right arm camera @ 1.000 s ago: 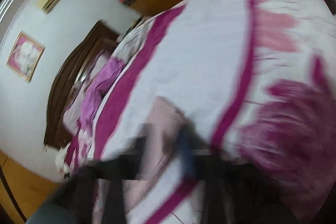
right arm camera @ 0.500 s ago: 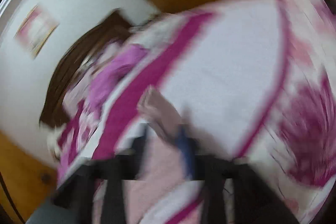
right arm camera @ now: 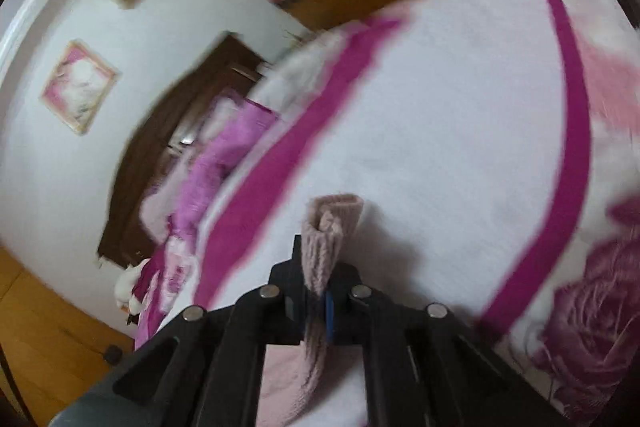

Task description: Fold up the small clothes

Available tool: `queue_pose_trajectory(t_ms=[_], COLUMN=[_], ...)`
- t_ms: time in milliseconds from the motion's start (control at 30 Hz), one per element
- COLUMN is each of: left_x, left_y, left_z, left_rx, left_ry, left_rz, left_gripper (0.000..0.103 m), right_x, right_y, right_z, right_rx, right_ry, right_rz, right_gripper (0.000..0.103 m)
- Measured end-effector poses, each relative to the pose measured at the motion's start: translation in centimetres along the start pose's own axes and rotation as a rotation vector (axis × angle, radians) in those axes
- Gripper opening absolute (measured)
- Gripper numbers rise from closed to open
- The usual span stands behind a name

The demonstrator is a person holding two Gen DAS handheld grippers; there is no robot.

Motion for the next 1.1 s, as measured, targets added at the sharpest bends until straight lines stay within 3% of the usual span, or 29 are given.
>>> queue_pose_trajectory(t_ms=[67, 167, 233, 433, 600, 700, 800, 833, 867, 900, 933, 967, 1033, 1067, 1100], left_x=[-1.4, -3.5, -5.2, -10.8, -14.5, -15.7, -16.7, -17.2, -17.7, -18.2, -18.5, -19.1, -20.1, -20.6, -20.7], left_y=[0.5, 1.6, 2.3, 4.8, 5.9, 6.5, 7.3, 7.6, 7.7, 7.7, 7.6, 7.4, 6.9, 6.6, 6.1], left_z=[2.4, 6.5, 8.8, 14.3, 17.0, 18.8, 20.8, 21.7, 22.5, 23.1, 23.3, 23.5, 24.3, 25.1, 25.8], left_rx=[0.033, 0.074, 0.085, 0.13, 0.141, 0.156, 0.182, 0.202, 0.216, 0.224, 0.222, 0.22, 0.237, 0.262, 0.292], left_ry=[-0.016, -0.071, -0.111, -0.287, -0.377, -0.438, -0.495, -0.517, -0.523, -0.528, -0.539, -0.562, -0.571, -0.56, -0.538], left_rz=[0.04, 0.05, 0.057, 0.025, 0.032, 0.006, -0.035, -0.055, -0.073, -0.102, -0.118, -0.132, -0.141, -0.157, -0.185], left_gripper=[0.023, 0.023, 0.023, 0.023, 0.023, 0.023, 0.024, 0.027, 0.034, 0.036, 0.039, 0.043, 0.046, 0.047, 0.047], right_x=[3.6, 11.1, 14.3, 20.7, 22.3, 21.9, 20.4, 20.0, 19.5, 19.2, 19.0, 19.1, 19.2, 18.9, 18.1], right_y=[-0.6, -4.7, -8.2, -18.4, -23.6, -25.1, -27.2, -26.6, -25.3, -23.7, -22.2, -21.0, -19.0, -18.5, -18.4], right_z=[-1.1, -2.8, -3.0, -2.6, -2.6, -1.8, -1.8, -2.4, -3.8, -5.4, -7.2, -8.5, -10.7, -11.3, -11.4], right_rx=[-0.021, -0.025, 0.047, 0.29, 0.357, 0.381, 0.54, 0.58, 0.59, 0.561, 0.479, 0.386, 0.16, 0.092, 0.084], right_ry=[0.023, 0.054, 0.061, 0.16, 0.174, 0.163, 0.115, 0.128, 0.154, 0.171, 0.144, 0.07, -0.195, -0.308, -0.393], right_rz=[-0.173, -0.527, -0.651, -0.781, -0.85, -0.855, -0.861, -0.8, -0.717, -0.654, -0.644, -0.675, -0.749, -0.743, -0.686], right_gripper=[0.006, 0.006, 0.006, 0.006, 0.006, 0.007, 0.026, 0.038, 0.057, 0.067, 0.08, 0.086, 0.089, 0.089, 0.089])
Point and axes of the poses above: each gripper's, at about its wrist camera, not at the fingertips, and z roughly the way its jaws point, x to its left, y to its top, the point moved 2 cm from there along z, roughly the way its jaws point, and after that the axes turned 13 degrees about -y, right-handed, at the moved point
